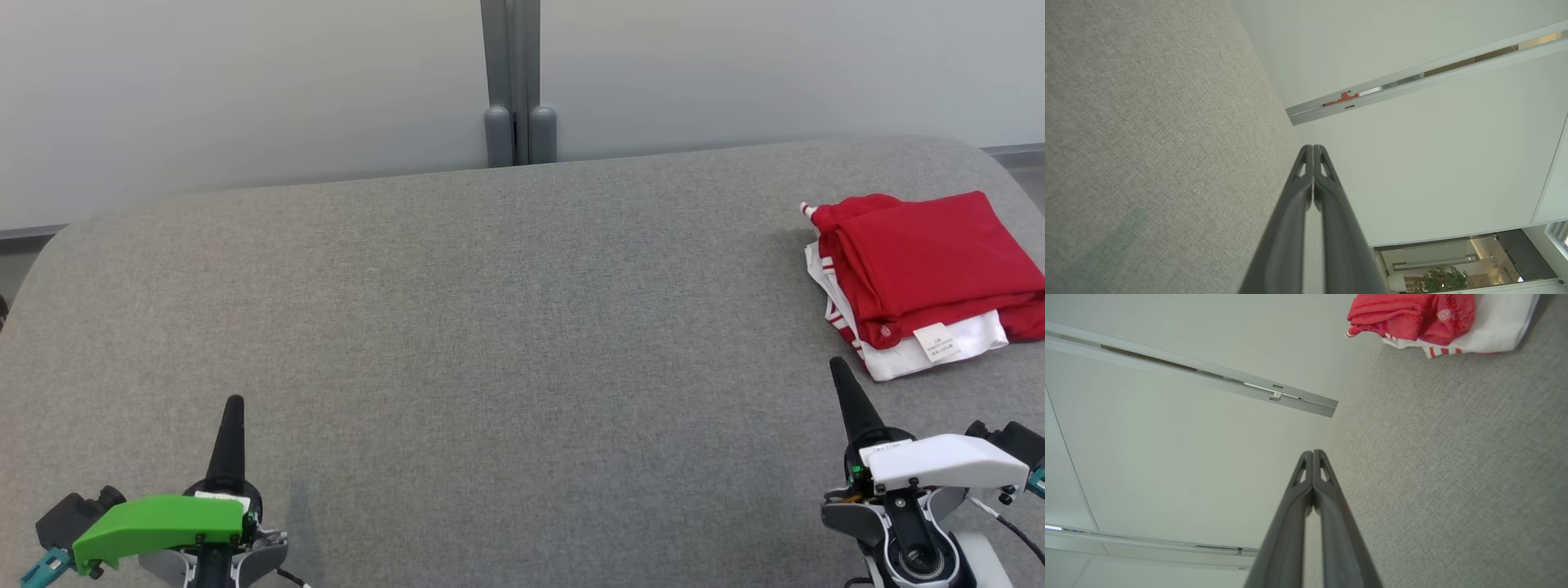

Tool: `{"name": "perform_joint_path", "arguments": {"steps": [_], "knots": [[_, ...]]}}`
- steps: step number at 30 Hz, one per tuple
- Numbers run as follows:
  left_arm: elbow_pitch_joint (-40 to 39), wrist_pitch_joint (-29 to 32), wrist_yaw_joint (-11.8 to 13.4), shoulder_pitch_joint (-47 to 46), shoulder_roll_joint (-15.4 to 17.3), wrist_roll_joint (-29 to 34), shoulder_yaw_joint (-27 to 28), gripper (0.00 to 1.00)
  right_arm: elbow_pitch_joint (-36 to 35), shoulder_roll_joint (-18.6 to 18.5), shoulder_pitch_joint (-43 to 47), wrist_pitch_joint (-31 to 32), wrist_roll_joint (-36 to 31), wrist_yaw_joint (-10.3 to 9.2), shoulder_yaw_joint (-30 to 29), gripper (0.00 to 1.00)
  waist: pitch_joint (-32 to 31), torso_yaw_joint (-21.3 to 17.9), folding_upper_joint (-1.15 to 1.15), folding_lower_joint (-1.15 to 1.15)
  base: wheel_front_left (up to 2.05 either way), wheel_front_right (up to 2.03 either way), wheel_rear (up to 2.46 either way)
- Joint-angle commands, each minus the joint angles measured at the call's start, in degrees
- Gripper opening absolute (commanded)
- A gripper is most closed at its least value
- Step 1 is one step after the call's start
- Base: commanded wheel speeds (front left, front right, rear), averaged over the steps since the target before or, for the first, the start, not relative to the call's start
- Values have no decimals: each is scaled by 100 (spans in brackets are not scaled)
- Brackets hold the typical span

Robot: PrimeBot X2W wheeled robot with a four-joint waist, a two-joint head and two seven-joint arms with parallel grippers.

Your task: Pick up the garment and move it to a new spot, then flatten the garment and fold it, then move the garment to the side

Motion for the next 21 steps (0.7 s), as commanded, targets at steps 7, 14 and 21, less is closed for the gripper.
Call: {"name": "perform_joint_path", "arguments": {"steps": [7,14,21], "knots": [[-25,111,-46,-168,32,-380,88,0,-63,-27,-119,129,421,3,-74,0,6,10,0,0,0,0,0],[-19,205,-68,-179,32,-667,140,0,-66,-26,-125,216,742,3,-121,0,11,19,0,0,0,0,0],[-14,284,-83,-213,33,-943,186,0,-70,-24,-123,301,1039,3,-165,0,16,28,0,0,0,0,0]]}}
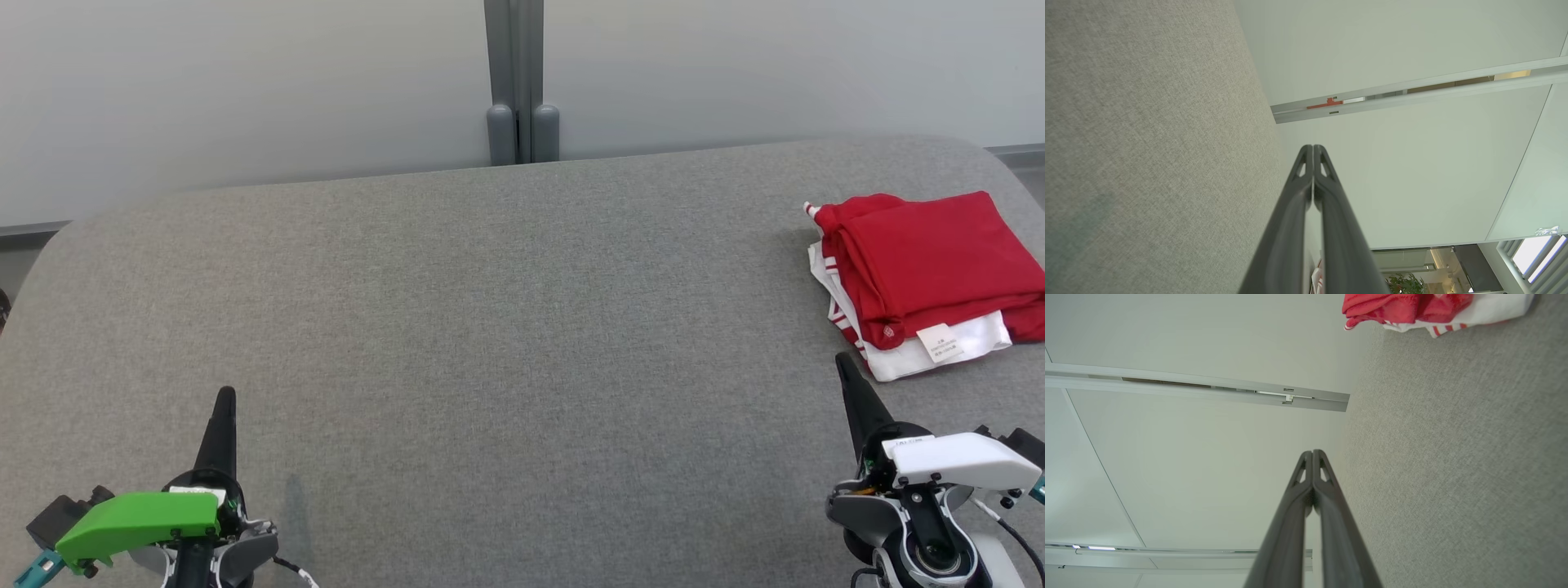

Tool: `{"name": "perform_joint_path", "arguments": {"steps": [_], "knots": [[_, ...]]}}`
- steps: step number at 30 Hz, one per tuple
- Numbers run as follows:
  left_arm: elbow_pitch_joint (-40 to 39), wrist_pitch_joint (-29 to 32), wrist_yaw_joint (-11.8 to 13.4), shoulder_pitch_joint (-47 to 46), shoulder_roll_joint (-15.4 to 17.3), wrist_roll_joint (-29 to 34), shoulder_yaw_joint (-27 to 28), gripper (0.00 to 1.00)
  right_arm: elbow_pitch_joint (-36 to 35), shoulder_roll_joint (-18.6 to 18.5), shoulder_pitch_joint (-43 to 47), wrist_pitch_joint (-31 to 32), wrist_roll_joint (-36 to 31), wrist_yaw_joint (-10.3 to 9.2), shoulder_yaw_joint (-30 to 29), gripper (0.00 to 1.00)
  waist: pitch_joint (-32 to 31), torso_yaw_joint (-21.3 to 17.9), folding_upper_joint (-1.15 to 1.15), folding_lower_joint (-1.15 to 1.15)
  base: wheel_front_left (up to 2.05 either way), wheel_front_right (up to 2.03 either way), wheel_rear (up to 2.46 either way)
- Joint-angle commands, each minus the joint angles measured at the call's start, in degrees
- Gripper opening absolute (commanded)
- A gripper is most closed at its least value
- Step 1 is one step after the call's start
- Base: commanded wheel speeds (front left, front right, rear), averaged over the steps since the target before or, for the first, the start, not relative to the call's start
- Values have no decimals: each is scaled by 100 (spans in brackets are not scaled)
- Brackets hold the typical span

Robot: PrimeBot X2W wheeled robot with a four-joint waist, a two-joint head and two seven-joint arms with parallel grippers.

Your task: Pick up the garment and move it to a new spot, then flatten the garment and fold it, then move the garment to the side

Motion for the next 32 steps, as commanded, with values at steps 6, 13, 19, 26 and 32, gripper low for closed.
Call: {"name": "perform_joint_path", "arguments": {"steps": [6,13,19,26,32], "knots": [[-7,90,-45,-140,32,-299,68,0,-54,-23,-93,95,322,3,-60,0,5,8,0,0,0,0,0],[-2,168,-65,-161,33,-547,116,0,-54,-21,-92,183,598,2,-99,0,10,17,0,0,0,0,0],[2,231,-74,-179,34,-756,151,0,-54,-20,-81,240,813,2,-130,0,14,25,0,0,0,0,0],[6,270,-84,-173,33,-867,169,0,-55,-18,-80,282,948,2,-152,0,18,31,0,0,0,0,0],[6,270,-83,-172,33,-866,170,0,-54,-15,-80,281,944,2,-154,0,18,31,0,0,0,0,0]]}}
